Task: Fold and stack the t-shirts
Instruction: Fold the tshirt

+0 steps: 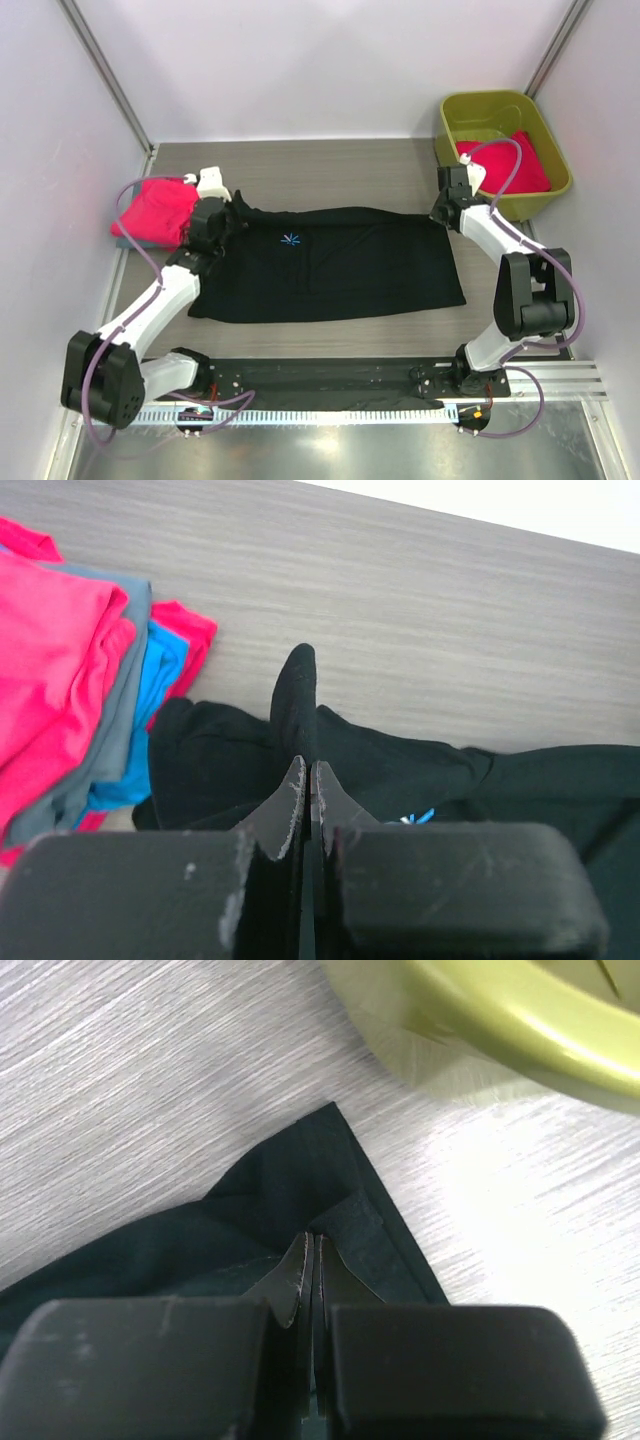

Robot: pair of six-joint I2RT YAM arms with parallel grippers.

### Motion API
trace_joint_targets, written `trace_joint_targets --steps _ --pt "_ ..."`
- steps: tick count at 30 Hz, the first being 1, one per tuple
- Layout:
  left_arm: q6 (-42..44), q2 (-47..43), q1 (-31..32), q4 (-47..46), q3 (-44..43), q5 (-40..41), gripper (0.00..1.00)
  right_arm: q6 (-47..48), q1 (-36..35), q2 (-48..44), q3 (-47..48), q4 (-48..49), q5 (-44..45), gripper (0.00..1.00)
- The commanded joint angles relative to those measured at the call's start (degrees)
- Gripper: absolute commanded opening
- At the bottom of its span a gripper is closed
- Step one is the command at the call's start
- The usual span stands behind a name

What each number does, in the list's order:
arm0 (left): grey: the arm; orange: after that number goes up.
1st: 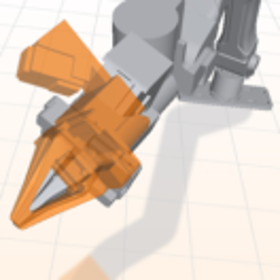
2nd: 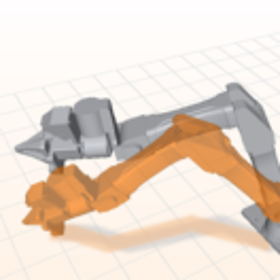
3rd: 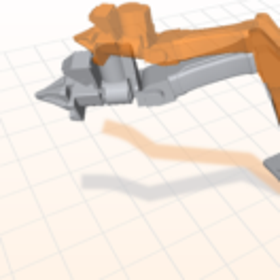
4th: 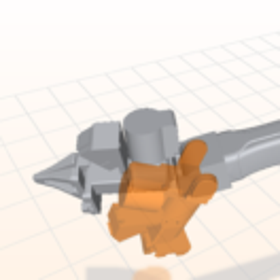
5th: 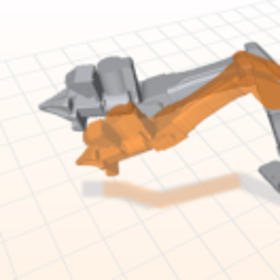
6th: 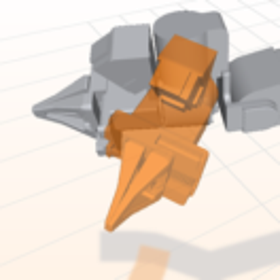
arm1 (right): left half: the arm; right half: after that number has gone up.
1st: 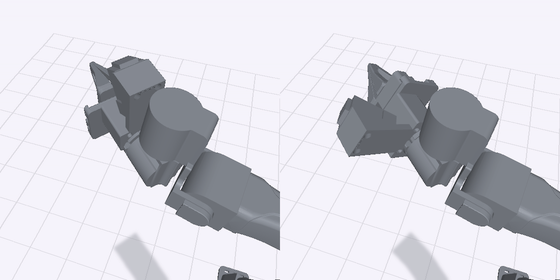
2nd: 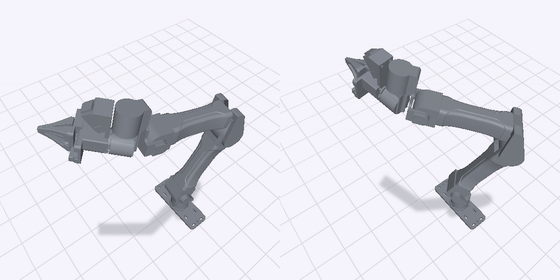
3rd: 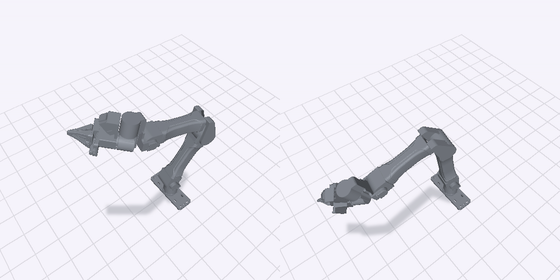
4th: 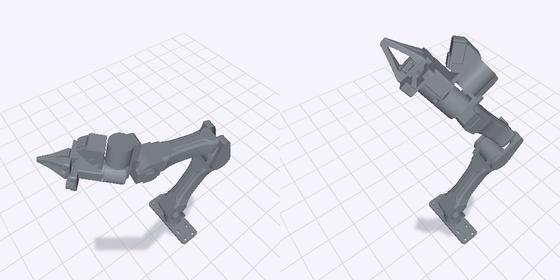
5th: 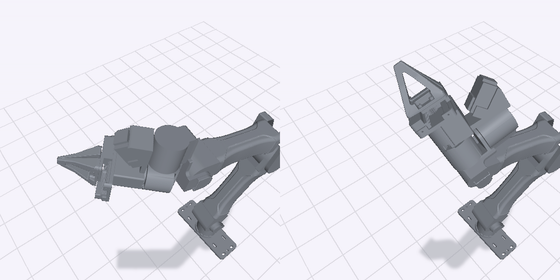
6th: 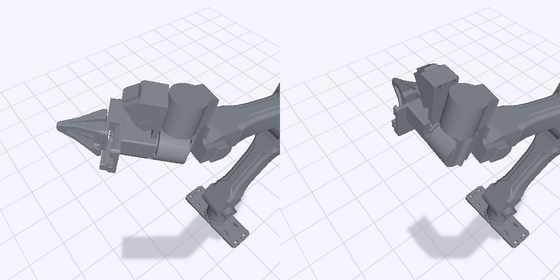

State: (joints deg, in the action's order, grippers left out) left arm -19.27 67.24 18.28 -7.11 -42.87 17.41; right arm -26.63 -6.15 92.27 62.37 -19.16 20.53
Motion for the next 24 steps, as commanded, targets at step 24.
trace_joint_targets --steps 24 --pt "-5.25 -18.28 2.72 3.86 14.21 5.79 0.02 -6.67 3.25 -10.97 -13.49 10.18 -1.9 0.01"
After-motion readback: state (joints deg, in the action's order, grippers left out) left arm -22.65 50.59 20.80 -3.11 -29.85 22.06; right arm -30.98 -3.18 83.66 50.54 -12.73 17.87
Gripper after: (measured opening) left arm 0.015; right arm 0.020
